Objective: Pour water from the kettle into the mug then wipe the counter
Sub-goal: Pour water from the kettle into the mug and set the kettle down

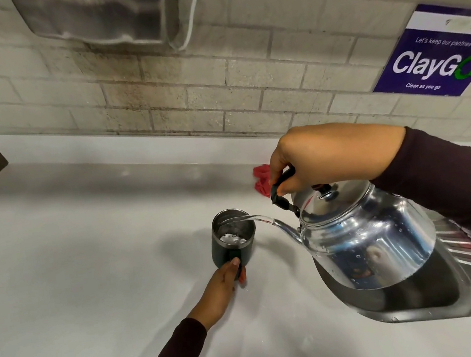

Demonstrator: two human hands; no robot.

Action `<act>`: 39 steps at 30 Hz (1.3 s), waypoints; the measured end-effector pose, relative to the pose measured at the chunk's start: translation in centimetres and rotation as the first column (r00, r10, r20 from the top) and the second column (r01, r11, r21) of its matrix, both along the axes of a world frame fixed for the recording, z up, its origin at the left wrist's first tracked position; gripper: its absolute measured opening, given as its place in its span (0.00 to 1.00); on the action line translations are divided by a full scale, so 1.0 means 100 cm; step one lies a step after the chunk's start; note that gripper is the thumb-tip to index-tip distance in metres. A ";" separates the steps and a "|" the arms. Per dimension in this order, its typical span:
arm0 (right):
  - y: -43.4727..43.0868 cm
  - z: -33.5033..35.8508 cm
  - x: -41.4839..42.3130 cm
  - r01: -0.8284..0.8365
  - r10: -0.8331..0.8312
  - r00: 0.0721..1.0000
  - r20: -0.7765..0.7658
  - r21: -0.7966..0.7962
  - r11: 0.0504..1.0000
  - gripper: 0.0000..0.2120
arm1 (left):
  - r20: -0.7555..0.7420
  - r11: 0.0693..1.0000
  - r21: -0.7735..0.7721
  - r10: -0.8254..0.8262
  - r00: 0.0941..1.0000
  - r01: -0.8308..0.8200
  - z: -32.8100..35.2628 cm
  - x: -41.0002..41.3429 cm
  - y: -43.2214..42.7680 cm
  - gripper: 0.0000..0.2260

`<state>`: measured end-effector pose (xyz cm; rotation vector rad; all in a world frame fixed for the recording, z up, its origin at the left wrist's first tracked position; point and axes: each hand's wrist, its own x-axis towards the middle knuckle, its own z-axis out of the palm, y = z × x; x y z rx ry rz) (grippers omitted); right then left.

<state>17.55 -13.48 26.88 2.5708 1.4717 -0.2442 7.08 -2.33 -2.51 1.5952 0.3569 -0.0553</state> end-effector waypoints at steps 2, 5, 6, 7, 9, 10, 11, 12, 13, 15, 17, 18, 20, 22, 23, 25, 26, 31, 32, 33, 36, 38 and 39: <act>-0.004 0.000 -0.001 0.011 -0.011 1.000 -0.001 0.030 0.999 0.08 | -0.013 1.000 -0.002 0.000 1.000 0.000 -0.001 0.000 0.001 0.19; -0.019 -0.005 -0.003 0.060 -0.061 0.998 0.004 0.094 0.994 0.07 | -0.027 1.000 -0.005 -0.004 1.000 0.004 -0.001 0.000 0.002 0.20; -0.026 -0.008 -0.004 0.078 -0.078 0.997 -0.004 0.135 0.988 0.06 | -0.026 1.000 -0.007 -0.004 1.000 0.004 0.000 -0.001 0.002 0.20; -0.034 -0.012 -0.004 0.100 -0.098 0.995 -0.021 0.176 0.979 0.05 | -0.022 1.000 -0.015 0.006 1.000 -0.006 0.000 -0.001 0.003 0.20; -0.051 -0.024 -0.002 0.161 -0.153 0.987 -0.051 0.253 0.954 0.05 | -0.018 0.997 -0.048 0.059 0.998 -0.060 -0.002 -0.004 0.005 0.20; -0.061 -0.032 -0.001 0.194 -0.188 0.981 -0.049 0.289 0.937 0.06 | -0.014 0.992 -0.049 0.116 0.993 -0.117 -0.005 -0.005 0.007 0.20; -0.070 -0.040 0.000 0.227 -0.224 0.973 -0.049 0.331 0.916 0.06 | -0.011 0.982 -0.027 0.186 0.982 -0.186 -0.008 -0.006 0.010 0.19; -0.078 -0.049 0.002 0.263 -0.258 0.964 -0.066 0.386 0.884 0.06 | -0.006 0.968 0.004 0.252 0.968 -0.252 -0.010 -0.006 0.015 0.18; -0.085 -0.058 0.003 0.303 -0.289 0.952 -0.102 0.449 0.841 0.07 | -0.006 0.950 0.027 0.311 0.950 -0.311 -0.011 -0.006 0.020 0.17; -0.096 -0.076 0.006 0.385 -0.347 0.921 -0.179 0.563 0.731 0.09 | 0.007 0.917 0.025 0.398 0.917 -0.398 -0.010 -0.004 0.032 0.17; -0.101 -0.096 0.014 0.442 -0.388 0.891 -0.233 0.640 0.629 0.08 | 0.038 0.903 0.045 0.426 0.904 -0.428 -0.005 0.000 0.041 0.17; -0.100 -0.105 0.021 0.463 -0.404 0.878 -0.255 0.666 0.586 0.06 | 0.055 0.899 0.060 0.431 0.900 -0.434 -0.003 0.002 0.045 0.17; -0.092 -0.121 0.037 0.505 -0.446 0.847 -0.290 0.701 0.503 0.05 | 0.074 0.892 0.068 0.442 0.894 -0.447 -0.001 0.006 0.053 0.16; -0.076 -0.133 0.054 0.533 -0.457 0.825 -0.333 0.726 0.434 0.05 | 0.084 0.882 0.068 0.460 0.884 -0.466 0.000 0.010 0.059 0.16; -0.067 -0.137 0.061 0.539 -0.452 0.821 -0.349 0.736 0.410 0.06 | 0.089 0.879 0.058 0.467 0.880 -0.473 0.002 0.012 0.061 0.17; -0.043 -0.144 0.079 0.546 -0.426 0.821 -0.381 0.744 0.385 0.09 | 0.091 0.866 0.043 0.494 0.865 -0.499 0.005 0.015 0.065 0.17; -0.031 -0.146 0.088 0.547 -0.413 0.822 -0.393 0.748 0.377 0.10 | 0.092 0.858 0.041 0.506 0.857 -0.511 0.006 0.017 0.068 0.17; 0.029 -0.153 0.130 0.510 -0.332 0.853 -0.403 0.781 0.361 0.12 | 0.063 0.839 0.060 0.538 0.840 -0.541 0.007 0.017 0.079 0.17; 0.042 -0.155 0.139 0.508 -0.319 0.856 -0.408 0.778 0.370 0.12 | 0.058 0.832 0.059 0.549 0.834 -0.552 0.007 0.017 0.081 0.17; 0.055 -0.157 0.146 0.507 -0.305 0.859 -0.411 0.770 0.389 0.12 | 0.054 0.826 0.059 0.558 0.828 -0.561 0.008 0.016 0.083 0.18; 0.091 -0.170 0.165 0.495 -0.282 0.868 -0.408 0.748 0.442 0.15 | 0.035 0.802 0.060 0.593 0.804 -0.594 0.010 0.013 0.091 0.18; 0.108 -0.179 0.172 0.483 -0.301 0.875 -0.380 0.736 0.475 0.16 | 0.024 0.789 0.065 0.611 0.791 -0.611 0.008 0.010 0.096 0.19; 0.116 -0.183 0.173 0.481 -0.309 0.876 -0.371 0.726 0.491 0.16 | 0.019 0.780 0.067 0.622 0.783 -0.622 0.007 0.007 0.099 0.19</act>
